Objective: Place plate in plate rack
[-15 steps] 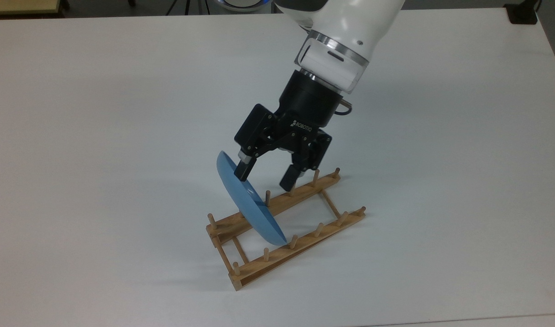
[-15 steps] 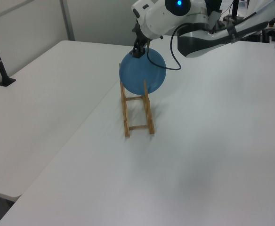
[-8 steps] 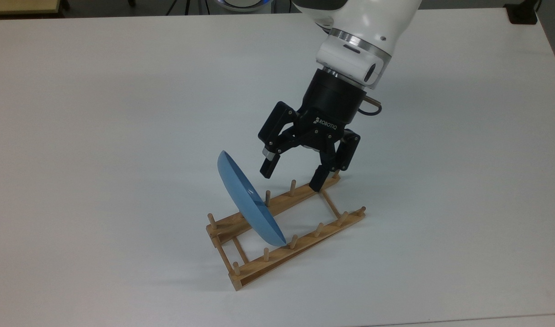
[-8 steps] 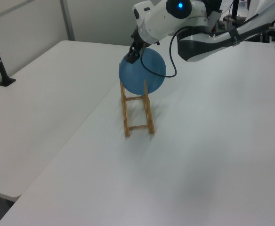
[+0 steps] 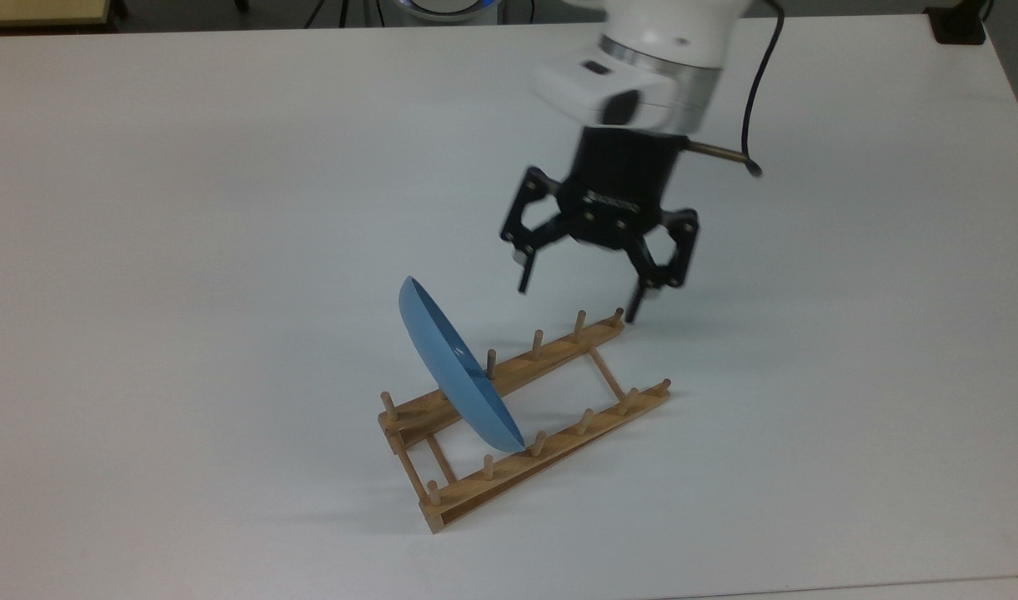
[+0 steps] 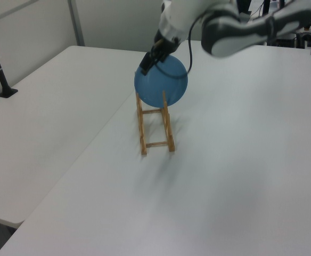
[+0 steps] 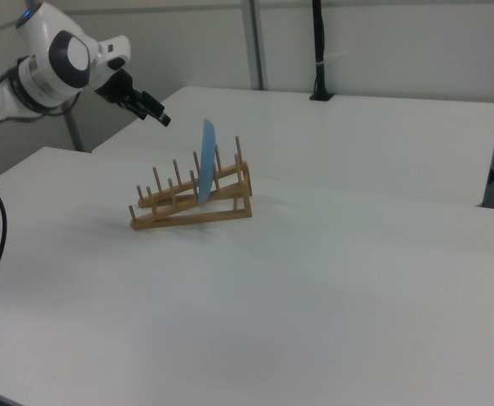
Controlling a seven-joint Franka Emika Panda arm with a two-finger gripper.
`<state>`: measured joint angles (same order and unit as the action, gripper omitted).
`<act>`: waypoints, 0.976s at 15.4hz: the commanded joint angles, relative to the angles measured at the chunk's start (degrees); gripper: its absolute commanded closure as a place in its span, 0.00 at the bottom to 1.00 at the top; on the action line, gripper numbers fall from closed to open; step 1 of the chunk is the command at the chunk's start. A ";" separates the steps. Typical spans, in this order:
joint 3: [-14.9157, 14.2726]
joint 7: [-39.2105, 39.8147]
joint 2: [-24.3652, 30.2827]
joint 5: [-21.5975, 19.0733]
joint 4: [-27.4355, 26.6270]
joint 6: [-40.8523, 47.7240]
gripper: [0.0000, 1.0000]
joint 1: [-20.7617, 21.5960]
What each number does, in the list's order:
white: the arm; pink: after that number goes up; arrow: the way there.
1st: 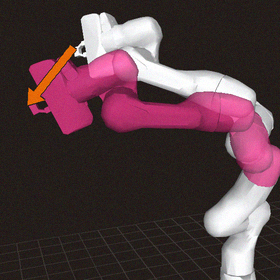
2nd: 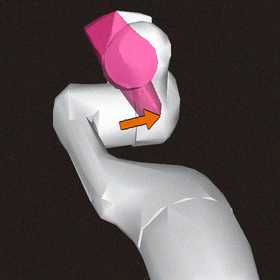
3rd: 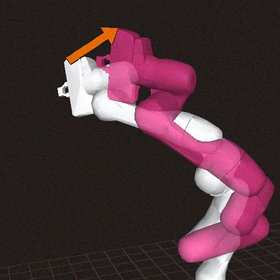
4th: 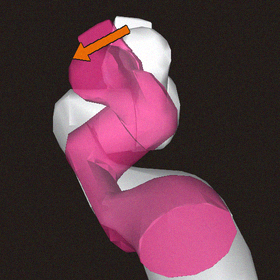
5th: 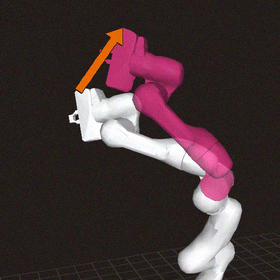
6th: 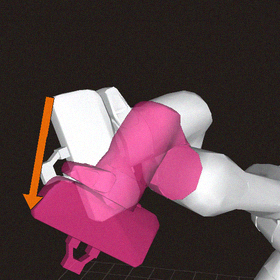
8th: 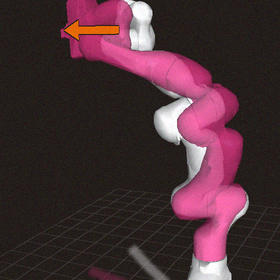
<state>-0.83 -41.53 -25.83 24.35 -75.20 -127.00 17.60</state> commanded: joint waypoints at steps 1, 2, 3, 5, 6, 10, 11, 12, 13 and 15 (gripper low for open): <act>2.84 1.25 6.84 -14.21 -3.11 12.88 0.00 -4.23; 3.46 3.88 7.72 -17.03 -3.54 17.52 0.00 -5.46; 3.72 8.00 8.95 -18.89 -4.85 21.83 0.00 -6.60; 3.73 15.74 12.89 -20.39 -9.06 26.52 0.00 -8.28; 3.73 18.99 15.26 -21.44 -11.00 27.41 0.00 -9.94; 1.71 27.80 22.92 -23.74 -16.98 33.56 0.00 -12.06; 0.66 29.38 23.98 -23.91 -18.12 33.57 0.00 -12.07; 0.13 30.88 24.34 -24.00 -18.66 33.65 0.00 -12.24; -0.40 32.46 24.43 -24.35 -18.75 33.74 0.00 -12.76; -0.84 34.40 24.34 -25.67 -18.84 33.66 0.00 -13.65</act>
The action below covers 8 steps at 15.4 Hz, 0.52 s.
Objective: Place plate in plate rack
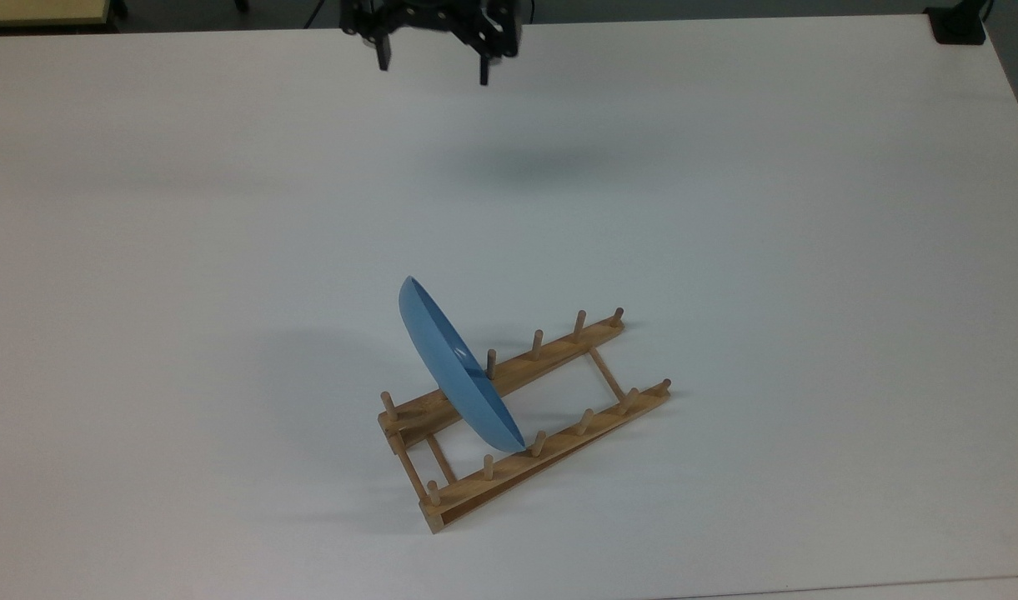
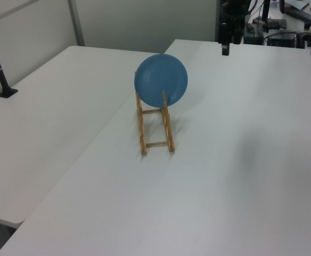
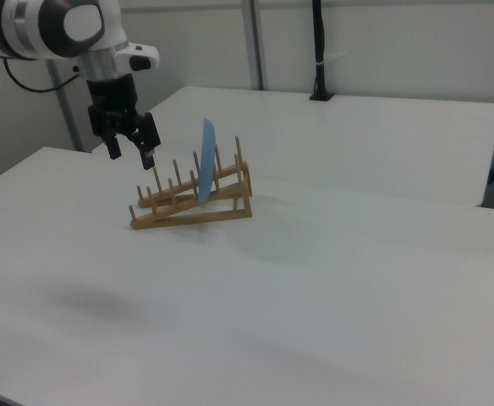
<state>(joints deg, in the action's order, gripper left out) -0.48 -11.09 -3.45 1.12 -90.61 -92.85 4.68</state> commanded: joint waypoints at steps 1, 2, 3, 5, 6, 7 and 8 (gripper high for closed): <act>-1.54 4.15 2.05 -2.44 -3.17 -0.58 0.00 -0.82; -2.85 4.24 2.05 -2.79 -2.82 -0.58 0.00 -0.73; -4.25 4.24 2.05 -3.14 -2.73 -0.75 0.00 -0.29; -4.53 4.15 1.96 -3.23 -2.73 -1.19 0.00 -0.03; -4.62 4.15 2.05 -3.14 -2.73 -1.11 0.00 -0.11; -4.71 4.15 2.05 -3.14 -2.73 -1.10 0.00 -0.20; -4.71 4.15 2.05 -3.14 -2.64 -1.10 0.00 -0.55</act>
